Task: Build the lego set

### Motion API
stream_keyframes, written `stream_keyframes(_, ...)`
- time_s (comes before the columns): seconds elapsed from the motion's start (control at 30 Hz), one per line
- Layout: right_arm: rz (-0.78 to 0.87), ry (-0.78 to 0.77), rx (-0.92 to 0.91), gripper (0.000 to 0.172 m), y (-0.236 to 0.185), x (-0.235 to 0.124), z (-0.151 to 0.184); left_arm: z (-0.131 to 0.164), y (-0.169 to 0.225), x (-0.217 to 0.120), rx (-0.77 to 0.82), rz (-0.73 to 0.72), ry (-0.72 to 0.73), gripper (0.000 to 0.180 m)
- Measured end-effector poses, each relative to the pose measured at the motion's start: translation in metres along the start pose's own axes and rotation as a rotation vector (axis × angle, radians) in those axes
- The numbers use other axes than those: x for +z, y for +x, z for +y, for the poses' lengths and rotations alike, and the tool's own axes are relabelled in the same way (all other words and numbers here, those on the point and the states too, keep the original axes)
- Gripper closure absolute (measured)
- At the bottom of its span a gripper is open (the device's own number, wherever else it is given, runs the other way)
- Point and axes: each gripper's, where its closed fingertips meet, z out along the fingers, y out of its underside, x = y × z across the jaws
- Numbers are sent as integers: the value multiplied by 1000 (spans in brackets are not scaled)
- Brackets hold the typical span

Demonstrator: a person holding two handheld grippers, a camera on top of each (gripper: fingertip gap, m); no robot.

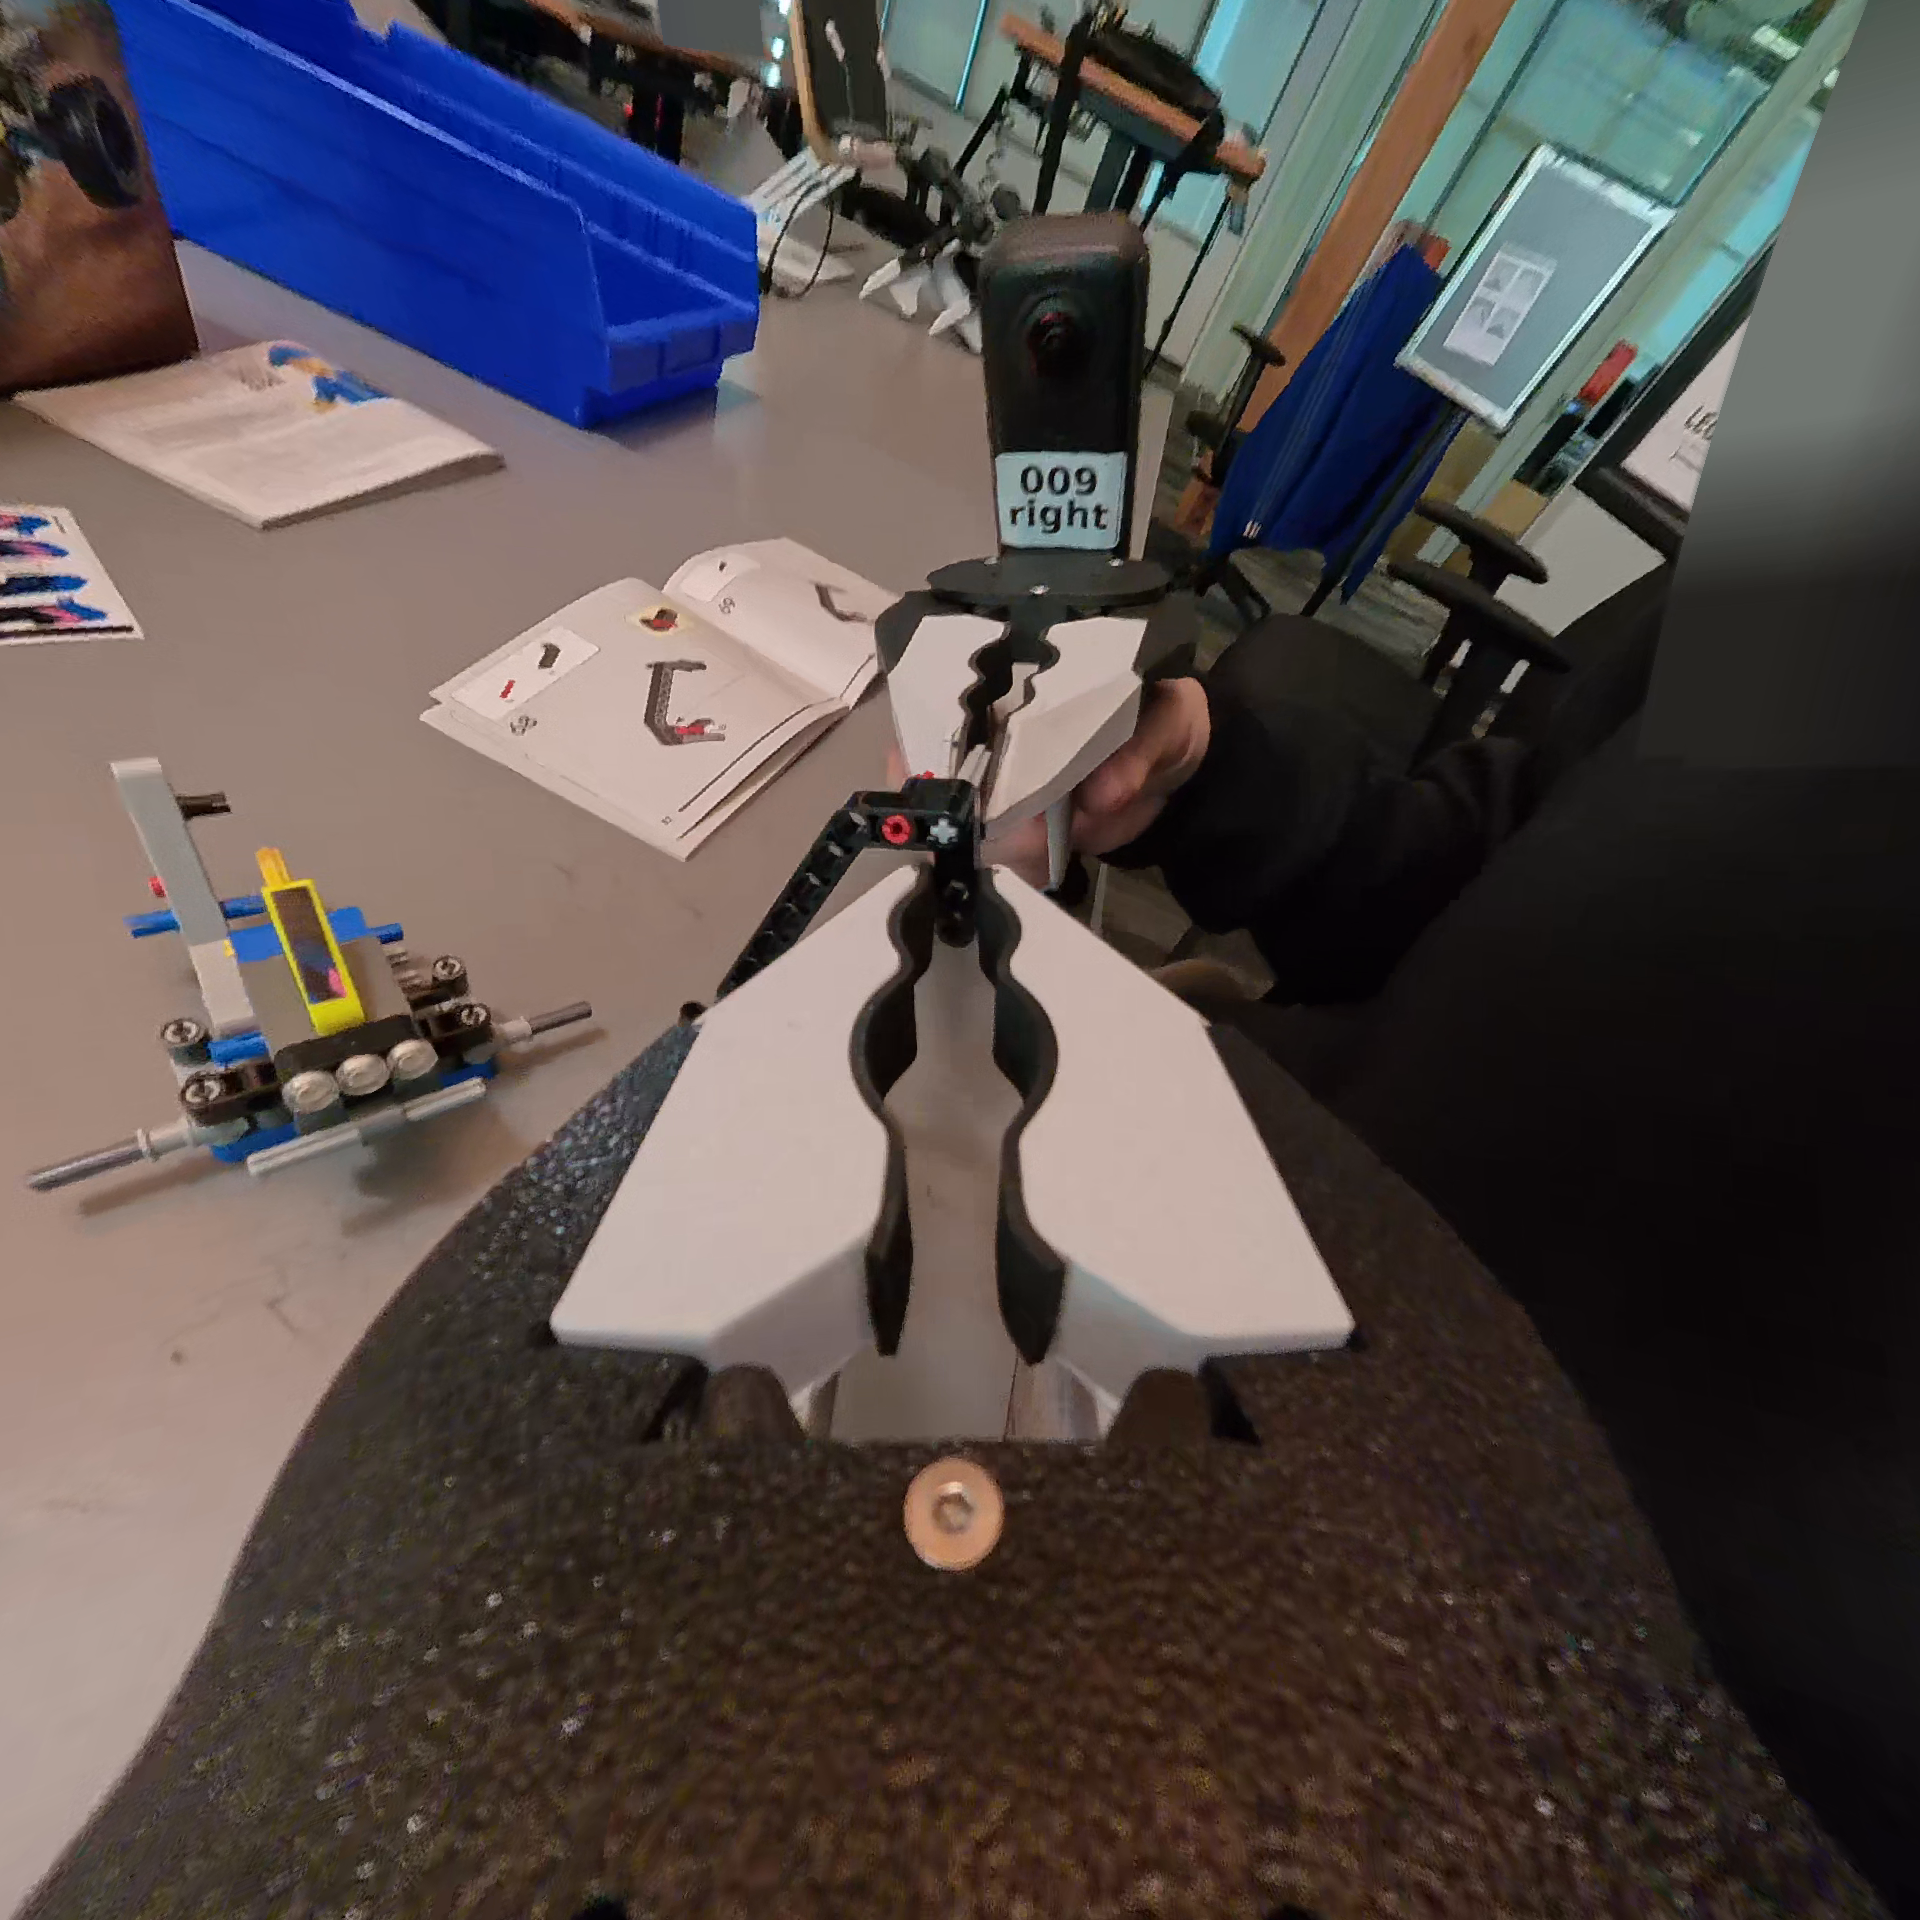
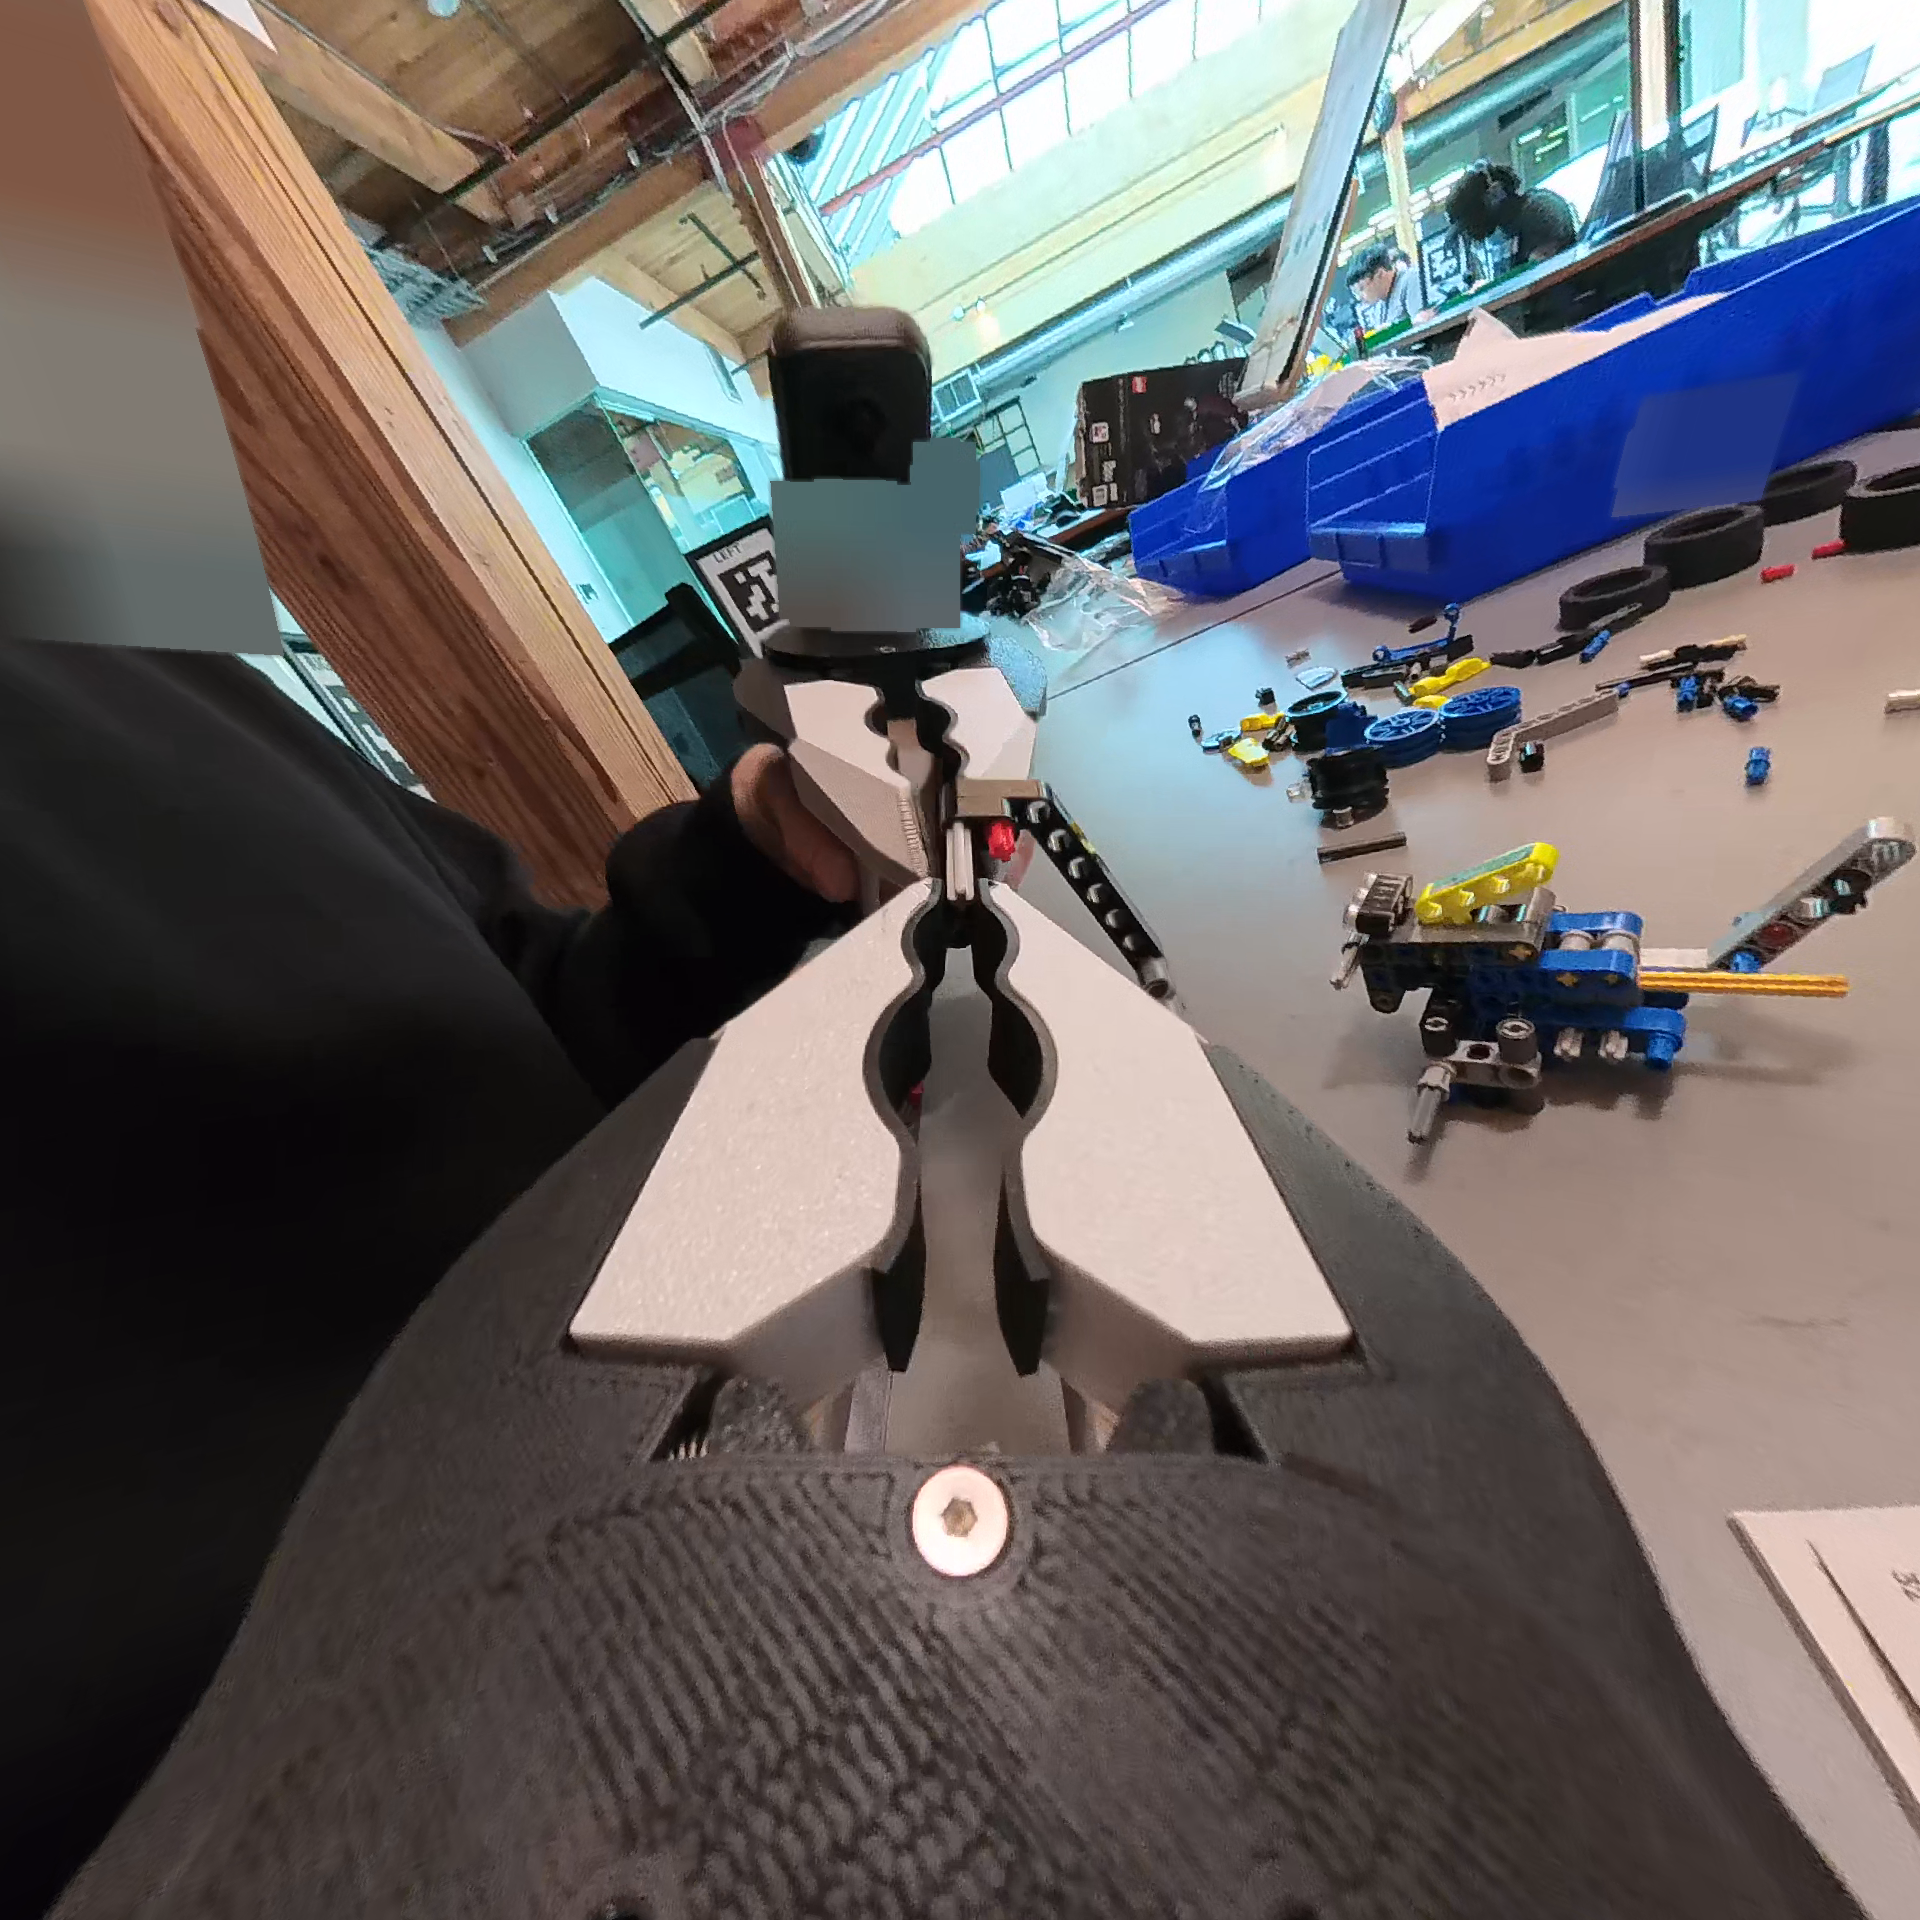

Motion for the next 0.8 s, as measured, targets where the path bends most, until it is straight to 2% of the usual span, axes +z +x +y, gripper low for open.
stream_keyframes(0.27,5,-32,-40,170,-2,3,4,0,2,-1,-19,50,39,176)
stream_keyframes(0.43,30,-63,-90,170,0,4,5,1,-2,-1,36,34,53,176)
stream_keyframes(0.57,38,-125,-143,169,1,7,5,0,-4,-6,17,87,98,176)
stream_keyframes(0.67,146,-102,-171,170,22,-17,-11,-17,-22,-40,-16,42,241,177)
stream_keyframes(0.73,148,-106,-151,170,28,-34,-15,-18,-36,-58,12,-32,231,177)
stream_keyframes(0.8,160,-111,-157,170,32,-39,-16,-24,-36,-62,26,-45,242,176)
